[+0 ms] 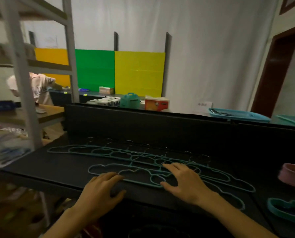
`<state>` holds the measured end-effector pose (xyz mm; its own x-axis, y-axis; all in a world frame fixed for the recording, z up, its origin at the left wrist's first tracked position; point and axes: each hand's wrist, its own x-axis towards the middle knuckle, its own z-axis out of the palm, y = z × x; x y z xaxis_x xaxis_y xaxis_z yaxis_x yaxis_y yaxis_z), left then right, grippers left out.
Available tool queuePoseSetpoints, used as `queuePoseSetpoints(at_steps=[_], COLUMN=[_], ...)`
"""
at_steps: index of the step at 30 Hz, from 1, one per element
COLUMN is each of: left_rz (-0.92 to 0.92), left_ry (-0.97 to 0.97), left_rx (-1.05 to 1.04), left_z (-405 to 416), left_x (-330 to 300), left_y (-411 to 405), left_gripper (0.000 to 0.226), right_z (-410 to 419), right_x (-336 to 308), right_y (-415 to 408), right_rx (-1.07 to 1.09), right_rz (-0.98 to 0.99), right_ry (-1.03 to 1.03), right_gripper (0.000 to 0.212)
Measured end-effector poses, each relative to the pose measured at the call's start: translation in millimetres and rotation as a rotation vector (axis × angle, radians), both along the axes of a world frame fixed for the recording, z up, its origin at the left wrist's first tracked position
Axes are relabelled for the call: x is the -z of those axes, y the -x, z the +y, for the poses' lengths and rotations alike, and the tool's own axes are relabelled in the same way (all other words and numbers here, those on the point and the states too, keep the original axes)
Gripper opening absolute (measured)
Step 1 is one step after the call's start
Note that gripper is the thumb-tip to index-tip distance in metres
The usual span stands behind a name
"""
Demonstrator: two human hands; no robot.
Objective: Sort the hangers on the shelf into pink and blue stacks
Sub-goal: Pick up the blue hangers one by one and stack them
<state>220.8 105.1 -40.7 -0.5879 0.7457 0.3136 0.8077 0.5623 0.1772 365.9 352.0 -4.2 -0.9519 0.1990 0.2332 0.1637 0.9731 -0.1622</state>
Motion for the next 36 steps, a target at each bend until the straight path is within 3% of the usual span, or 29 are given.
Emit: queuePoseSetpoints(at_steps=[8,15,19,21,26,36], left_rz=[-0.041,-0.071,0.016,-0.034,-0.127,0.085], left_ry=[0.063,0.214,0.292,0.325,0.307,0.188], left_rx=[-0.024,0.188,0.256,0.318,0.5,0.591], left_z=[-12,23,35,41,51,49], left_x=[3,1,-6,-9,-7,-12], left_y=[49,92,123,136,146,162], left_gripper=[0.092,0.087,0.096,0.097,0.095,0.088], right_z=[12,15,10,8,0,-47], right_x=[10,14,7,5,3,-4], right_y=[30,38,51,57,67,76], right_rx=[0.098,0.159,0.153,0.152,0.176,0.324], right_rz=[-0.248,-0.344,-0.424,-0.459,-0.457,-0.314], right_ry=[-0.042,0.006,0.072,0.113,0.145,-0.054], right_gripper=[0.087,0.094,0.099,0.101,0.091,0.091])
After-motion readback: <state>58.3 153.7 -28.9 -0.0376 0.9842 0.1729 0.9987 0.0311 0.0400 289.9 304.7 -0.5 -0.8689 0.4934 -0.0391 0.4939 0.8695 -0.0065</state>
